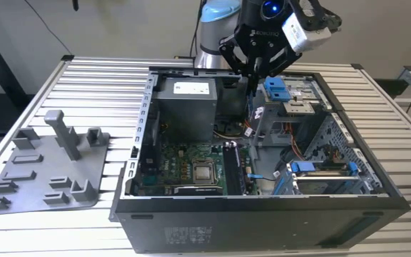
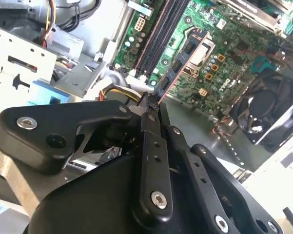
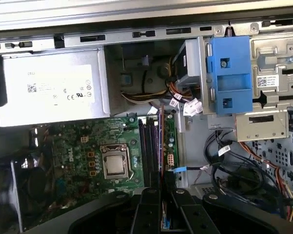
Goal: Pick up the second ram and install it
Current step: 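Insert the second ram into the second slot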
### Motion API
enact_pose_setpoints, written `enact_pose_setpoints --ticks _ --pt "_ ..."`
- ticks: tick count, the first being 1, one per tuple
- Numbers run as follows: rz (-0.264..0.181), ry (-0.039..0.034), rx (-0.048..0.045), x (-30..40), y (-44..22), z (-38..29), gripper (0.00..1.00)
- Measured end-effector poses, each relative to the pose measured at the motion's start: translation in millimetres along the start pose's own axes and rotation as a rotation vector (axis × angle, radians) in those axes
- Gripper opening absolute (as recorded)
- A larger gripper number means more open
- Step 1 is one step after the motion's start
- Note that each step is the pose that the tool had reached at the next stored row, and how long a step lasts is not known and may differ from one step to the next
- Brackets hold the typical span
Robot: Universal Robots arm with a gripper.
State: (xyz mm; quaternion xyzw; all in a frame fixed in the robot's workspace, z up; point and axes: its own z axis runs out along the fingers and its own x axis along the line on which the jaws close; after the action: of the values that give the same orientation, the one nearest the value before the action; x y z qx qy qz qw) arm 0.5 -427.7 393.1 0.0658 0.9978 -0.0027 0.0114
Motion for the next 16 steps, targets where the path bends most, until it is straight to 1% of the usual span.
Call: enact_pose_setpoints --ticks 1,6,12,14,16 --pt "0.01 0.0 0.0002 0.0 0.0 0.0 0.14" --pt "0.01 0.0 0.0004 -0.1 -0.2 0.2 0.14" --pt "-0.009 0.0014 0.0011 -1.1 -0.1 3.4 0.14" --pt "-0.015 0.0036 0.0023 -1.7 0.0 4.5 0.14" --pt "-0.02 0.0081 0.0041 -2.2 0.1 5.5 0.14"
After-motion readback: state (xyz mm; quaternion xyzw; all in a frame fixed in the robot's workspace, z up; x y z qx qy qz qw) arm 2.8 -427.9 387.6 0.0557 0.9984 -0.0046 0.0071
